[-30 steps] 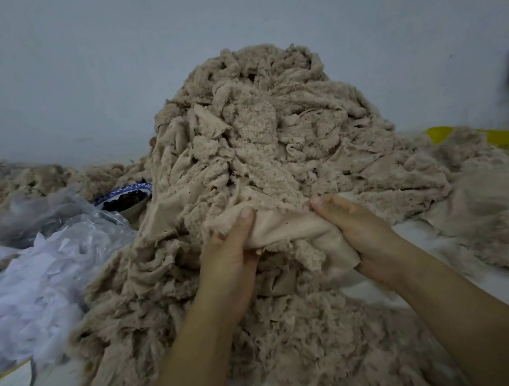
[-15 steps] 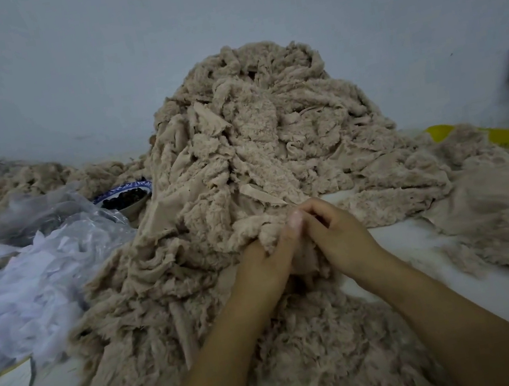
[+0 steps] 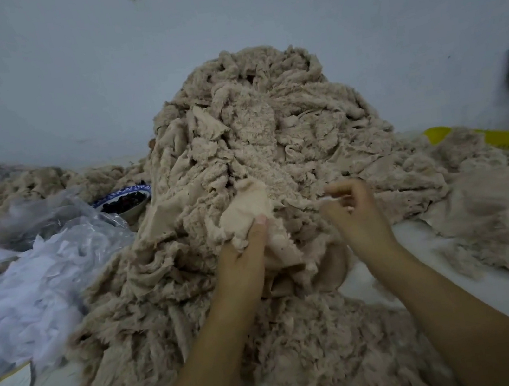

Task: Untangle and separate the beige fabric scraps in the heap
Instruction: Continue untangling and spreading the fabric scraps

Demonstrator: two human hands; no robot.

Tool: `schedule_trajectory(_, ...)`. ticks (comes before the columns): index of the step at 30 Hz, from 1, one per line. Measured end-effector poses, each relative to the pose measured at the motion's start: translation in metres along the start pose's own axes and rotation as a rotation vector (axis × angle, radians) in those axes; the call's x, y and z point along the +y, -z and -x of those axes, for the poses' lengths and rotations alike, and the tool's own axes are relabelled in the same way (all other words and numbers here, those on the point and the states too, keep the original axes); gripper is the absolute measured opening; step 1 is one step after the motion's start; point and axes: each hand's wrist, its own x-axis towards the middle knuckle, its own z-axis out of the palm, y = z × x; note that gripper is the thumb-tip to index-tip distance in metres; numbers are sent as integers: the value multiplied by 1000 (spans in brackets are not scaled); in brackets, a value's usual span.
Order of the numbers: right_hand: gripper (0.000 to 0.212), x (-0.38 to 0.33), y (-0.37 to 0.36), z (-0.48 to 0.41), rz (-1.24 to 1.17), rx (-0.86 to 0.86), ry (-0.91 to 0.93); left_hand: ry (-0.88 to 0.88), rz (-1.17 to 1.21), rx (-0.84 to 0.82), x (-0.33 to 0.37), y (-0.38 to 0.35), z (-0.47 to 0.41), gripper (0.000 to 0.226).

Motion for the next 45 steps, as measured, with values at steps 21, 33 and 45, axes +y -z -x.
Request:
schedule_trajectory(21,42,-16,-17,17,-180,-331,40,-5,-285,-55,1,-4,2,14)
schedule_trajectory(33,63,-12,12,-7,-844,0,-103,60,-207,141,-3,8,-8,28)
schedule_trajectory(45,24,32,-17,9,317,-490,60,177,-925,-89,-27,13,-16,23)
